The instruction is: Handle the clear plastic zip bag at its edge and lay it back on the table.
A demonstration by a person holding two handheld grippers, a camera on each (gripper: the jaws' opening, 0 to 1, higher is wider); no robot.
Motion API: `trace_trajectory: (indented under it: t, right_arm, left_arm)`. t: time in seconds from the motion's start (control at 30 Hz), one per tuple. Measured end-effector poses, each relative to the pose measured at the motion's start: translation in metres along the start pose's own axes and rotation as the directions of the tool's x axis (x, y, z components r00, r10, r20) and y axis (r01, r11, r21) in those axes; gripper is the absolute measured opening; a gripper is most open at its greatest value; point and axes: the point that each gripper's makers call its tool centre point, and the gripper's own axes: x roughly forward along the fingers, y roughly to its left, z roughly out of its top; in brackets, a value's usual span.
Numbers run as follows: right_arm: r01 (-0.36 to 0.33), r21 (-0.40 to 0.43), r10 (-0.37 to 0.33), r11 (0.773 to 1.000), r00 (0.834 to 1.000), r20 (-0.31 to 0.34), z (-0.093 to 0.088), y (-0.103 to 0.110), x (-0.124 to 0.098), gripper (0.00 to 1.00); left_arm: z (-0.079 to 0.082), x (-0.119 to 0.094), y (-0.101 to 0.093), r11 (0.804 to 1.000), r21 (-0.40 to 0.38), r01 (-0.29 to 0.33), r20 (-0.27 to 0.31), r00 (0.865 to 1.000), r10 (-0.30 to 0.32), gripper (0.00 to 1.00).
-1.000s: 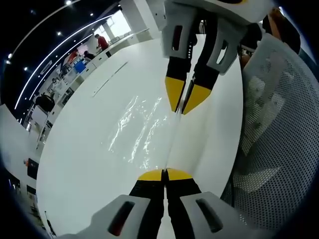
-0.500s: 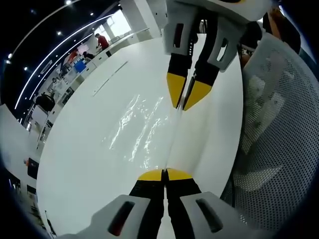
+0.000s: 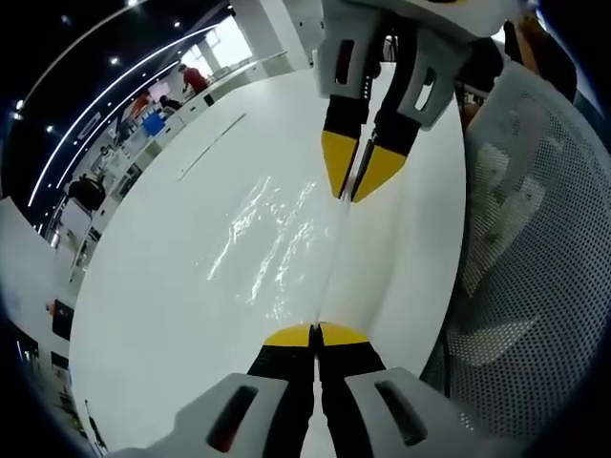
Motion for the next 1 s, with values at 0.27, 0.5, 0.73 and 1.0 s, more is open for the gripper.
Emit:
trace_trajectory:
  t: [0.27, 0.5, 0.73, 1.0]
  right_arm:
    - [0.002, 0.009, -0.002, 1.0, 1.0, -0.005, -0.003, -0.001, -0.001, 0.0]
    - [0.008, 0.017, -0.008, 1.0, 1.0, -0.012, -0.008, -0.003, -0.001, 0.0]
    - [0.018, 0.025, -0.018, 1.0, 1.0, -0.015, -0.009, -0.004, -0.003, 0.0]
    - [0.025, 0.037, -0.024, 0.999, 1.0, -0.019, -0.012, -0.003, -0.005, 0.0]
  left_arm:
    - [-0.002, 0.0, 0.003, 1.0, -0.011, -0.006, -0.012, 1.0, 0.006, 0.0]
    - [-0.003, -0.002, 0.003, 1.0, -0.015, -0.01, -0.015, 1.0, 0.009, 0.0]
    - [-0.004, -0.002, 0.005, 0.999, -0.028, -0.019, -0.012, 1.0, 0.019, 0.0]
    - [-0.003, -0.003, 0.004, 0.999, -0.031, -0.018, -0.008, 1.0, 0.018, 0.0]
